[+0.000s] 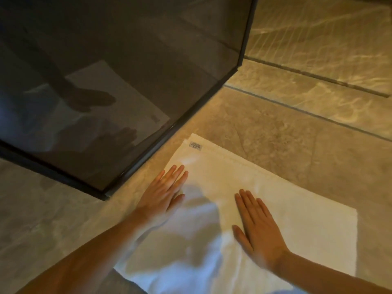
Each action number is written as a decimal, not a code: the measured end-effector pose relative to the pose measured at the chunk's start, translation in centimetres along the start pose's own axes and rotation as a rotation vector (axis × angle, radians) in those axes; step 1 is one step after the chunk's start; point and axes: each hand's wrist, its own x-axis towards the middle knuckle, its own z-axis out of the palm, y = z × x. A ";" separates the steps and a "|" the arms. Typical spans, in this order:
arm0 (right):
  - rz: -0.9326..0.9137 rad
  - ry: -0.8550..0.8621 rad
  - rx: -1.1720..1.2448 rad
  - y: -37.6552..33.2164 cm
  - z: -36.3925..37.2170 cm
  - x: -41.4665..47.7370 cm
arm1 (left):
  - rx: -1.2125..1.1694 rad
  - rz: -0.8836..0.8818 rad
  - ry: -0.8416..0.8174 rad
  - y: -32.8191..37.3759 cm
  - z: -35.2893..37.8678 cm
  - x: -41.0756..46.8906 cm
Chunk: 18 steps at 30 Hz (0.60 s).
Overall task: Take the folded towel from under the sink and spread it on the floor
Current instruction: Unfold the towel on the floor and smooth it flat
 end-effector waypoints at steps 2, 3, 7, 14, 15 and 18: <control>-0.009 -0.017 0.029 0.2 0.0 0.0 | -0.011 -0.009 0.010 0.1 -0.1 -0.1; -0.009 -0.023 0.034 0.3 -0.2 0.1 | -0.020 -0.010 0.011 0.2 -0.1 -0.1; -0.004 -0.076 -0.009 0.2 -0.3 0.3 | -0.016 -0.022 0.008 0.3 -0.3 0.1; -0.027 -0.034 0.005 1.8 -3.8 -2.4 | 0.025 0.089 -0.009 6.2 -1.8 -0.3; -0.031 -0.025 0.007 2.2 -4.4 -3.8 | 0.016 0.149 -0.006 8.1 -1.8 -0.5; 0.018 -0.007 0.031 2.6 -4.9 -8.0 | -0.026 0.292 0.000 12.8 -1.2 -1.7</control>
